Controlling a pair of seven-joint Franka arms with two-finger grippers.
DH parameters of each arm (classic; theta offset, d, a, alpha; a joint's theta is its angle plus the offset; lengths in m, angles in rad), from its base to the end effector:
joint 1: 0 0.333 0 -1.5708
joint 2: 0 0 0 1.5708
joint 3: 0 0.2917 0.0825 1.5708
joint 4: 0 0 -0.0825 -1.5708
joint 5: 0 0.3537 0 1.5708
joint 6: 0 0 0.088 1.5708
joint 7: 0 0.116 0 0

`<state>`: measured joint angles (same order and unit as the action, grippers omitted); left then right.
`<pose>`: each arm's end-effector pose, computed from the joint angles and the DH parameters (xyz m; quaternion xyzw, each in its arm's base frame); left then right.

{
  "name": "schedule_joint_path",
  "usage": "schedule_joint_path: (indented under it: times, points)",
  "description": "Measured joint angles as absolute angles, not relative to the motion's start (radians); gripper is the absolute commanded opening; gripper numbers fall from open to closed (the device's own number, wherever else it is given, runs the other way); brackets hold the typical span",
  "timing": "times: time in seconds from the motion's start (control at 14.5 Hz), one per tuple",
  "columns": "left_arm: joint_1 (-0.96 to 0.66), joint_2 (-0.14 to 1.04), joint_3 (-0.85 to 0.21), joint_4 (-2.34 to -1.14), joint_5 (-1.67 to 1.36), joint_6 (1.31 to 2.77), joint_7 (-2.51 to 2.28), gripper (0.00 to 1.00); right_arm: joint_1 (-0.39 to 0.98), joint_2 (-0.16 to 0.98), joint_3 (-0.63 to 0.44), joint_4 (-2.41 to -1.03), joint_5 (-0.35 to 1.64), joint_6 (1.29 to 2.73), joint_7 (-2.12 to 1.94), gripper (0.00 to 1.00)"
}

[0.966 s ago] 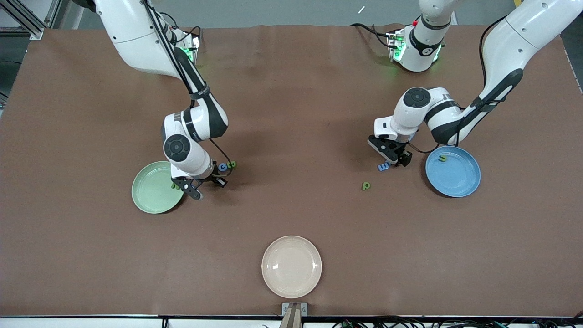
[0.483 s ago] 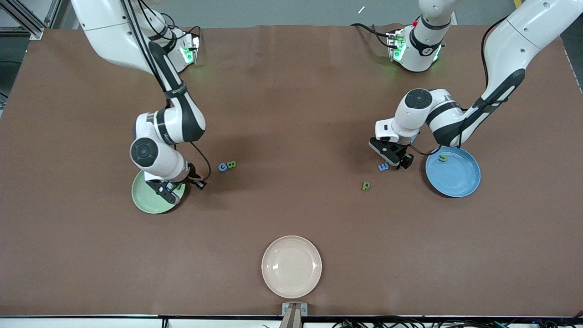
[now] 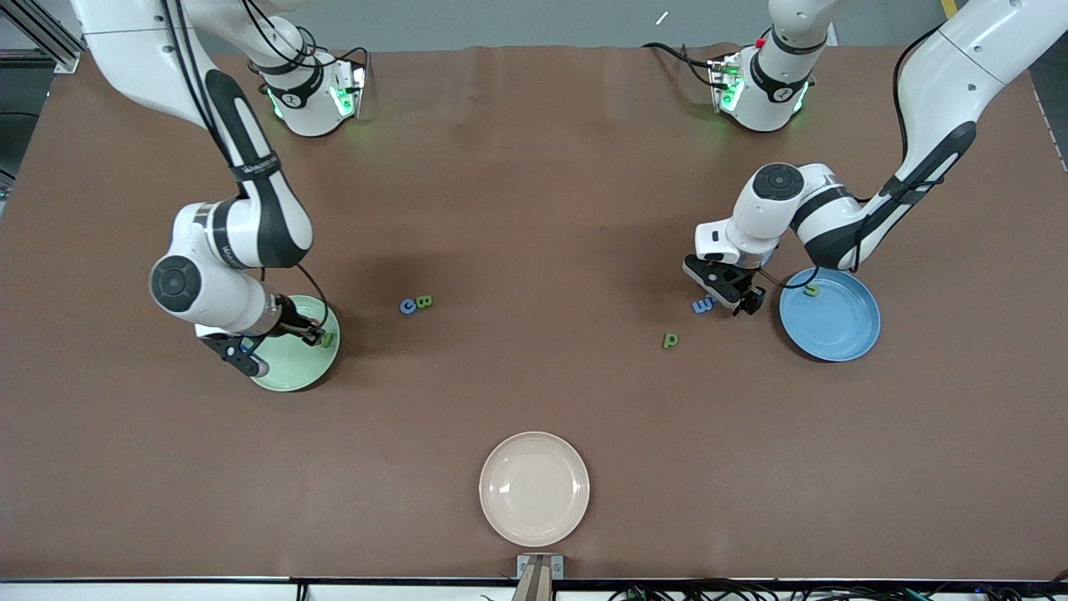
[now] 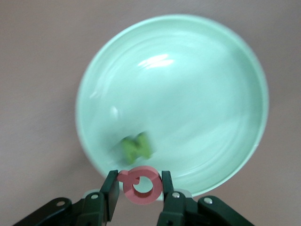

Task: Sort upper and lower case letters into plates
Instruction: 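Drop the Q into the green plate while the left gripper lowers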

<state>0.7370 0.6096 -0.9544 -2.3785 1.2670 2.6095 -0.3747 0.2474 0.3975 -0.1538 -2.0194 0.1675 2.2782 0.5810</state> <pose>0.4358 -0.1573 0.1718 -0.9030 0.4199 -0.0808 0.0409 0.5541 0.0580 0.2353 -0.9533 0.2933 0.0716 0.0066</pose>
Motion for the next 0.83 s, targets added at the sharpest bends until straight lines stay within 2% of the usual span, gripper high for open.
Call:
schedule_joint_path:
  times: [0.21, 0.83]
  points:
    - [0.747, 0.61, -0.969, -2.38, 1.263, 2.609, -0.375, 0.97, 0.215, 0.399, -0.154, -2.04, 0.156, 2.323, 0.561, 0.0]
    - [0.747, 0.61, -0.969, -2.385, 1.262, 2.609, -0.377, 0.83, 0.215, 0.464, -0.146, -2.067, 0.154, 2.415, 0.561, 0.02]
